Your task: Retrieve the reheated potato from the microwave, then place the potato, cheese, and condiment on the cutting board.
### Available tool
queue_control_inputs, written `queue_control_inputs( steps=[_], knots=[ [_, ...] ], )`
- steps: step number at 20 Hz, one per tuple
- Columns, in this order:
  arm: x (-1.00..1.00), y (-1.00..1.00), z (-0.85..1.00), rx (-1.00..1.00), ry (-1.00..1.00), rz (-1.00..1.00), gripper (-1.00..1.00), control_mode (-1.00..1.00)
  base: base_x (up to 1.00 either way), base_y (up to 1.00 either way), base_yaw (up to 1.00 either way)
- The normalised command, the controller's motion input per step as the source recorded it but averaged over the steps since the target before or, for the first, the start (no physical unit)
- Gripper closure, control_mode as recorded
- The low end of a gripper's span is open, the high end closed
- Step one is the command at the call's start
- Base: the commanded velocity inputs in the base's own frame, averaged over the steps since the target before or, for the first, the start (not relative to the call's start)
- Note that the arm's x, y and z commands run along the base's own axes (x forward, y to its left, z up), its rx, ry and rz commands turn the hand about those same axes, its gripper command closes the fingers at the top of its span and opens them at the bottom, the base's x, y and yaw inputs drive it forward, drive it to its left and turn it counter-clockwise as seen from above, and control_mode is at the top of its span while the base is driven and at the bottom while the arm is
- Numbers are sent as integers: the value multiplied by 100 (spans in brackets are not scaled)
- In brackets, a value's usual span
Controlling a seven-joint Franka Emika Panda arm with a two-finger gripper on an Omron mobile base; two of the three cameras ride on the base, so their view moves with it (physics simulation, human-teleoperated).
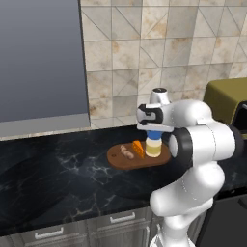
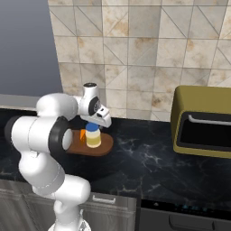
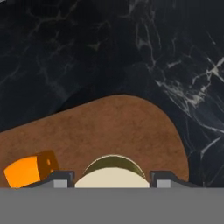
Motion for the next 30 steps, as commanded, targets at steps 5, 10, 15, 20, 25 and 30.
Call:
queue_control_inputs(
  steps=[5, 10, 15, 20, 25, 30],
  knots=[
    [17, 0, -6, -1, 0, 0, 100, -100, 0, 0, 0],
    [5, 0, -19, -1, 0, 0, 100, -100, 0, 0, 0],
    [2, 0, -17, -1, 0, 0, 100, -100, 0, 0, 0],
    [5, 0, -13, -2, 0, 0, -100, -100, 0, 0, 0],
    [8, -1, 0, 0, 0, 0, -100, -100, 0, 0, 0],
    [-8, -5, 12, 0, -1, 0, -100, -100, 0, 0, 0]
  ],
)
